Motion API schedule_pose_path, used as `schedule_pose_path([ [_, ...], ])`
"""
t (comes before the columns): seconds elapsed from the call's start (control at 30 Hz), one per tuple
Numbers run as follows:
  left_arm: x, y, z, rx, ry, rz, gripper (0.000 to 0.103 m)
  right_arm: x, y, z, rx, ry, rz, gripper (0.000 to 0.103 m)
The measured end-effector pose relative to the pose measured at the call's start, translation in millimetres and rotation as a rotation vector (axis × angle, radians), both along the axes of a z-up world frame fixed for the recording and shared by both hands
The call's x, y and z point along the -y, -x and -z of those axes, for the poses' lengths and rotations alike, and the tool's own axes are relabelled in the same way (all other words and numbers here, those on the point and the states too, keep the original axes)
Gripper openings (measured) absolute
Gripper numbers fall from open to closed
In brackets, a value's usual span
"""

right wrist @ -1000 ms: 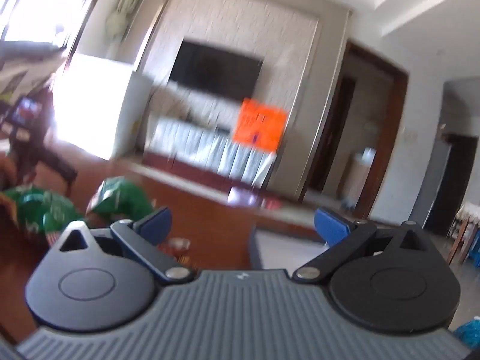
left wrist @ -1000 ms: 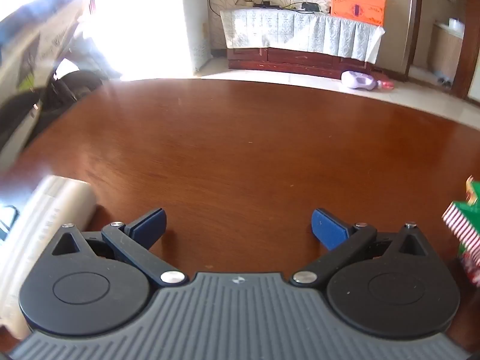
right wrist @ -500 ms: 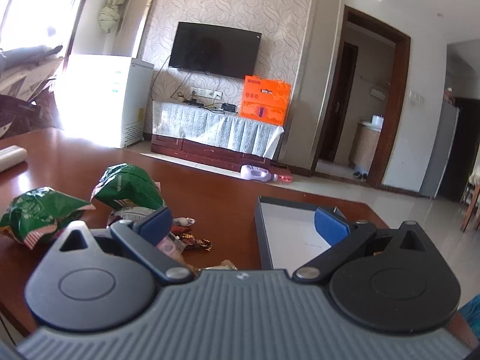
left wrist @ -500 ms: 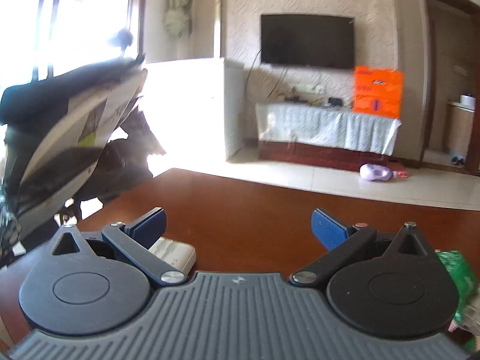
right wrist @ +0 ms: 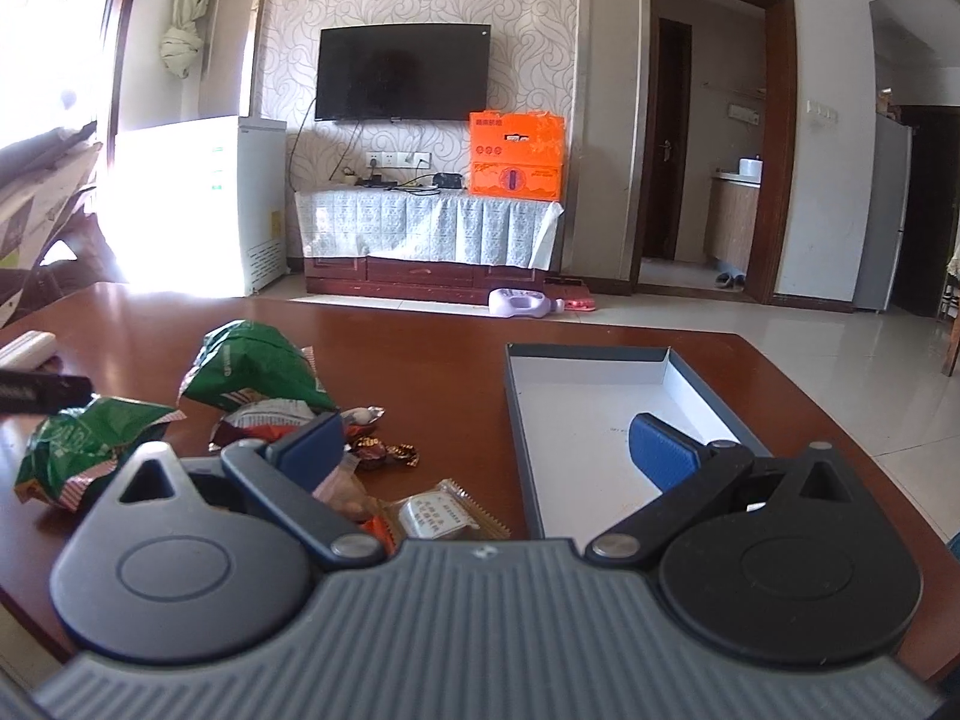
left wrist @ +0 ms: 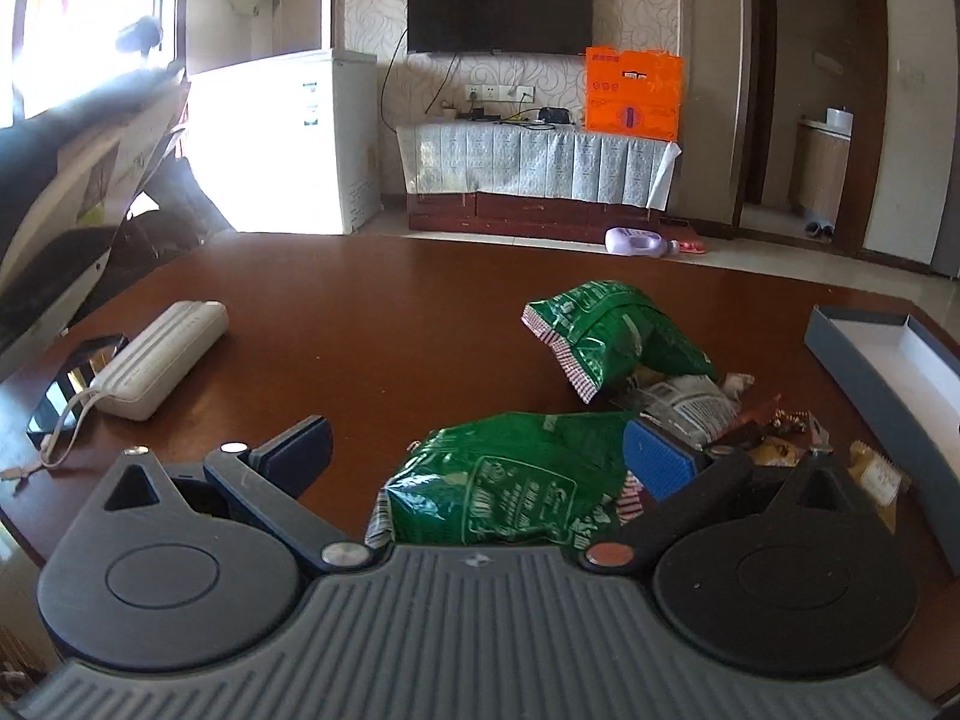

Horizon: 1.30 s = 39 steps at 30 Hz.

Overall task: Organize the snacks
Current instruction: 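Move both tools toward the snacks on the wooden table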

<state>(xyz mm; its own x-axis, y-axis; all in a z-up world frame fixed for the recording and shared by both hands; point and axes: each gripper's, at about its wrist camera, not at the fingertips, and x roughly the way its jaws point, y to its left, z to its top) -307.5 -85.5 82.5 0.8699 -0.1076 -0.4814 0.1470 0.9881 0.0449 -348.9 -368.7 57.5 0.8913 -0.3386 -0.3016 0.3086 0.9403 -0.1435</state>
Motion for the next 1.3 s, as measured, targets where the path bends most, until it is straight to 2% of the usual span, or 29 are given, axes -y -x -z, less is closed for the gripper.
schedule_pose_path([
  [0.07, 9, 9, 4, 0.041, -0.056, 0.013, 0.103, -6, 1, 0, -0.011, -0.014, -0.039, 0.103],
  [0.2, 12, 6, -2, 0.073, -0.021, 0.065, 0.103, -24, 2, 4, -0.019, 0.008, -0.103, 0.103],
  [0.3, 8, 1, -2, 0.069, 0.01, 0.104, 0.103, -36, -3, 5, -0.033, 0.02, -0.077, 0.103],
  [0.37, 8, 5, -2, 0.067, 0.042, 0.173, 0.103, -40, -8, 9, -0.058, 0.023, -0.034, 0.103],
  [0.43, 13, 13, 0, 0.068, 0.01, 0.242, 0.103, -46, -15, 13, -0.083, 0.007, 0.018, 0.103],
  [0.53, 21, 10, 10, 0.037, -0.038, 0.282, 0.103, -42, -21, 18, -0.105, -0.072, 0.064, 0.103],
  [0.63, 24, -7, 20, -0.001, -0.062, 0.264, 0.103, -47, -22, 19, -0.098, -0.084, 0.062, 0.103],
  [0.9, 38, -65, 26, -0.004, -0.11, 0.197, 0.103, -64, -29, 24, -0.15, -0.037, 0.025, 0.103],
  [0.97, 43, -61, 23, -0.005, -0.073, 0.233, 0.103, -66, -34, 27, -0.158, -0.045, 0.022, 0.103],
  [1.07, 46, -32, 17, -0.023, 0.037, 0.378, 0.1, -66, -36, 27, -0.152, -0.049, 0.035, 0.103],
  [1.1, 48, -25, 17, -0.011, 0.048, 0.343, 0.1, -64, -35, 26, -0.138, -0.063, 0.034, 0.103],
  [1.13, 45, -25, 18, -0.013, 0.09, 0.326, 0.1, -61, -34, 26, -0.124, -0.082, 0.029, 0.103],
  [1.2, 42, -39, 23, -0.091, 0.163, 0.367, 0.1, -58, -33, 24, -0.107, -0.091, 0.057, 0.103],
  [1.23, 41, -44, 25, -0.127, 0.188, 0.349, 0.1, -56, -33, 24, -0.105, -0.089, 0.071, 0.103],
  [1.3, 45, -45, 26, -0.116, 0.181, 0.353, 0.1, -52, -31, 25, -0.097, -0.105, 0.086, 0.103],
])
